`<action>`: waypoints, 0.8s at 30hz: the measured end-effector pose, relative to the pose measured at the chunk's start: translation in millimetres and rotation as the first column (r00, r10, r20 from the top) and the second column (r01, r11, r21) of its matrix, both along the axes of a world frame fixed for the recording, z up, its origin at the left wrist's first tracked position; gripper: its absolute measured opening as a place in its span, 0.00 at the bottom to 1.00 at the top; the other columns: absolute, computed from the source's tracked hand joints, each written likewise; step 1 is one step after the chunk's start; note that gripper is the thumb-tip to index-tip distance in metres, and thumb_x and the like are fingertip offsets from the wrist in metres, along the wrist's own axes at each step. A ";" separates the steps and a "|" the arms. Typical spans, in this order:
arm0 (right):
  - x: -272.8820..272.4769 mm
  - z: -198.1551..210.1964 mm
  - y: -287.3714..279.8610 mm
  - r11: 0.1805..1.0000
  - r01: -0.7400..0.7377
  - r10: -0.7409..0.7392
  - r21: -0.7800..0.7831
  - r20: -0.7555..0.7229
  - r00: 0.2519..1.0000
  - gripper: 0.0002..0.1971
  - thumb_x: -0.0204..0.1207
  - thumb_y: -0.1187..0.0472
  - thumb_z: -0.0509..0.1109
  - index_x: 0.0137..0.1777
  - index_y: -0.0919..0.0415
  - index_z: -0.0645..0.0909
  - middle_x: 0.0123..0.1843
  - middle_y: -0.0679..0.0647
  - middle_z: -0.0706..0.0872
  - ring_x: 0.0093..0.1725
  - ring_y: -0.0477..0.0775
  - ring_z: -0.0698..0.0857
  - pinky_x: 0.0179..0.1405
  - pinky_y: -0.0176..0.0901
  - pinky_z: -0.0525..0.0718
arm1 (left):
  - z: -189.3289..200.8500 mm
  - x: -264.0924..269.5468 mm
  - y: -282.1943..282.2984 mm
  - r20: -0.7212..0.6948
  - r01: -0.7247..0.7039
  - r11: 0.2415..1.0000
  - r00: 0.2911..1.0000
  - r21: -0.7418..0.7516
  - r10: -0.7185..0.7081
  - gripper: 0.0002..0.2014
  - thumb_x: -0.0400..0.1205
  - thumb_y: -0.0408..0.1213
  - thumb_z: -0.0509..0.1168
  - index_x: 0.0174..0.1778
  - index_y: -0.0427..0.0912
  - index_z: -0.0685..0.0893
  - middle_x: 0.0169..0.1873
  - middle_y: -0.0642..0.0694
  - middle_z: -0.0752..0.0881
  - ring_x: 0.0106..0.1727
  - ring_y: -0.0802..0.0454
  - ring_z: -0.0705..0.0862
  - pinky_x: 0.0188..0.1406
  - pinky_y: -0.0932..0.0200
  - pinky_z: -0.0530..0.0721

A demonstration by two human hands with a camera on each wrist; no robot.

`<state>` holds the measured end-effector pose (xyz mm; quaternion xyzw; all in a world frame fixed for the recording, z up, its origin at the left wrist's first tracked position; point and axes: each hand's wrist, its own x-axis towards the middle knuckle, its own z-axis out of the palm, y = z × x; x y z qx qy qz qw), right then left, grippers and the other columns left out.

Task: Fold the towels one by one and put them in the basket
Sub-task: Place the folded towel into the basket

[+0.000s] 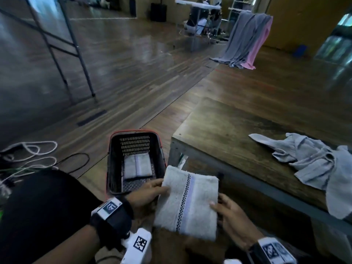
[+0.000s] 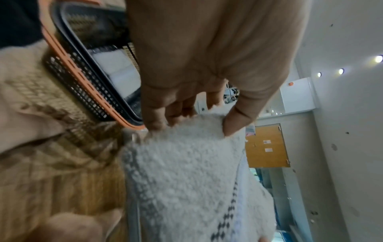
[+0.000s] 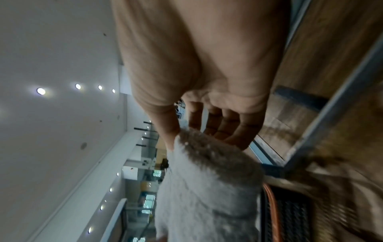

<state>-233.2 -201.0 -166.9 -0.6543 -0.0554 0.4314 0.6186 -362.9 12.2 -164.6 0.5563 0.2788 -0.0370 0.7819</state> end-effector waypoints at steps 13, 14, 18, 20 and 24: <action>7.2 -96.4 234.1 0.937 -0.230 0.262 -0.262 0.093 0.961 0.14 0.76 0.65 0.67 0.62 0.64 0.80 0.57 0.62 0.87 0.56 0.64 0.85 0.62 0.59 0.82 | -77.6 -9.3 152.6 -0.396 -0.047 0.839 0.866 0.542 0.304 0.07 0.78 0.32 0.62 0.46 0.34 0.82 0.42 0.37 0.83 0.44 0.42 0.84 0.39 0.59 0.76; 15.0 -109.1 255.2 0.926 -0.242 0.284 -0.291 0.113 0.952 0.15 0.76 0.67 0.66 0.62 0.65 0.80 0.57 0.63 0.87 0.57 0.64 0.85 0.62 0.59 0.82 | -90.2 -2.1 168.3 -0.428 -0.029 0.824 0.844 0.566 0.324 0.10 0.78 0.33 0.62 0.50 0.31 0.82 0.47 0.35 0.85 0.51 0.40 0.84 0.44 0.56 0.77; 50.2 -169.8 323.7 0.864 -0.257 0.357 -0.432 0.166 0.919 0.14 0.73 0.69 0.62 0.58 0.68 0.82 0.49 0.62 0.85 0.47 0.58 0.83 0.48 0.42 0.79 | -145.0 33.0 224.6 -0.553 0.084 0.823 0.778 0.562 0.298 0.13 0.78 0.37 0.62 0.51 0.30 0.82 0.52 0.32 0.84 0.54 0.38 0.83 0.43 0.54 0.78; 65.6 -200.0 348.3 0.819 -0.259 0.390 -0.512 0.167 0.905 0.14 0.74 0.69 0.61 0.56 0.71 0.82 0.46 0.61 0.83 0.45 0.57 0.80 0.43 0.40 0.73 | -174.9 51.3 246.8 -0.594 0.111 0.842 0.757 0.528 0.273 0.14 0.79 0.38 0.60 0.54 0.31 0.81 0.53 0.33 0.83 0.53 0.38 0.83 0.41 0.57 0.76; 91.7 -244.5 386.7 0.755 -0.261 0.444 -0.601 0.176 0.879 0.08 0.75 0.66 0.60 0.49 0.66 0.79 0.39 0.59 0.81 0.42 0.57 0.79 0.39 0.39 0.70 | -229.1 84.7 281.2 -0.625 0.169 0.823 0.736 0.542 0.260 0.16 0.81 0.37 0.59 0.59 0.29 0.79 0.58 0.32 0.82 0.48 0.41 0.80 0.38 0.59 0.73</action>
